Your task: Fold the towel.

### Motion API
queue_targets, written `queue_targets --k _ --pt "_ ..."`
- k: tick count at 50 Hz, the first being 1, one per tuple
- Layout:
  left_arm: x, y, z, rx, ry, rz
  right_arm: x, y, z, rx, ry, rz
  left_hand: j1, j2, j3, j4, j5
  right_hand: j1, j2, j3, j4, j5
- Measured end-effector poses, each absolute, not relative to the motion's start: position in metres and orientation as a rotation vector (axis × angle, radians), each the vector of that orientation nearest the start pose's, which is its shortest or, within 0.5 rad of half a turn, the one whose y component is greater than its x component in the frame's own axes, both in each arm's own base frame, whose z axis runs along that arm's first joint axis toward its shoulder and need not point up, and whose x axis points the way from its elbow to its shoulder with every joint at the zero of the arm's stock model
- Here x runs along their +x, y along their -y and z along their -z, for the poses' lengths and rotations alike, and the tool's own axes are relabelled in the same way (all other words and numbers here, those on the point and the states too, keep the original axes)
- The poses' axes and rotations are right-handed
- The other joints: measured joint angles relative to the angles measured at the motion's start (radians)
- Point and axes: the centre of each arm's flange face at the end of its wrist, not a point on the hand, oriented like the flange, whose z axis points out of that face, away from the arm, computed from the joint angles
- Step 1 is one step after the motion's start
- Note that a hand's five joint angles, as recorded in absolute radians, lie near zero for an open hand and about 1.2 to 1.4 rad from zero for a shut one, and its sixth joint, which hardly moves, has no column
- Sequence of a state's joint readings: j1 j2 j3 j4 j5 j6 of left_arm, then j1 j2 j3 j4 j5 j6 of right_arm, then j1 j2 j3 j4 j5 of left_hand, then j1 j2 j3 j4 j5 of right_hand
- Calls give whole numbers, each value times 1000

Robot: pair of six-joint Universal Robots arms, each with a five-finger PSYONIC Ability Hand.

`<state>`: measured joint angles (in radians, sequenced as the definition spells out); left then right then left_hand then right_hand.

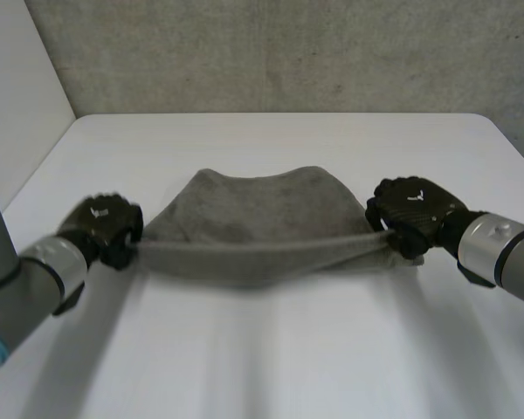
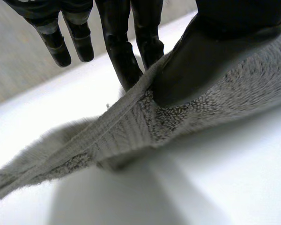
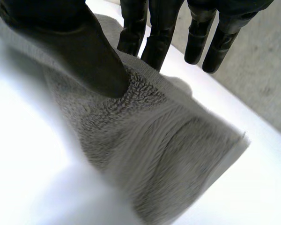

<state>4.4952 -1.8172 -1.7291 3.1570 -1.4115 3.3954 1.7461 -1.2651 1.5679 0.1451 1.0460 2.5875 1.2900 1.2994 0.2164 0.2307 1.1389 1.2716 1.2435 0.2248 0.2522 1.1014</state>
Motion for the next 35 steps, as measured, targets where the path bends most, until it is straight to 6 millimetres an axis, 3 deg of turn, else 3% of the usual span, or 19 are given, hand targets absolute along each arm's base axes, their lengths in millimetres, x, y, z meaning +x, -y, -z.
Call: queue_targets --k 3,9,11,12,15,19,22,25,28,32,35 --pt "-211 285 -205 782 -2516 1894 234 288 -216 -1309 -2040 1666 0 0 0 0 0 0 0 0 0 0" --pt "-226 329 -231 849 -2346 2069 252 338 -250 -1388 -1897 1934 0 15 0 0 0 0 10 0 0 2" --pt "-233 347 -248 858 -2246 2169 262 359 -282 -1363 -1793 2146 0 20 0 0 0 1 26 0 0 3" --pt "-235 351 -253 857 -2218 2196 264 363 -289 -1352 -1768 2191 0 21 0 0 0 6 35 0 0 10" --pt "-244 369 -289 832 -2013 2383 276 375 -343 -1215 -1566 2485 0 28 0 0 0 14 62 0 0 32" --pt "-251 370 -352 757 -1664 2663 281 366 -410 -971 -1263 2730 0 29 0 0 3 22 63 0 0 45" --pt "-249 358 -388 702 -1470 2807 278 354 -433 -867 -1140 2750 0 30 0 0 5 23 63 0 0 55" --pt "-245 347 -399 680 -1390 2880 273 347 -429 -853 -1135 2692 0 30 0 0 9 23 63 0 0 59" --pt "-242 344 -387 695 -1422 2880 270 347 -402 -904 -1231 2588 0 31 0 0 9 23 67 0 0 59" --pt "-233 351 -341 743 -1591 2774 263 346 -344 -1013 -1454 2397 0 31 0 0 9 23 67 0 0 59" --pt "-224 355 -291 806 -1763 2623 252 341 -294 -1107 -1639 2248 0 31 0 0 9 24 67 0 0 59"
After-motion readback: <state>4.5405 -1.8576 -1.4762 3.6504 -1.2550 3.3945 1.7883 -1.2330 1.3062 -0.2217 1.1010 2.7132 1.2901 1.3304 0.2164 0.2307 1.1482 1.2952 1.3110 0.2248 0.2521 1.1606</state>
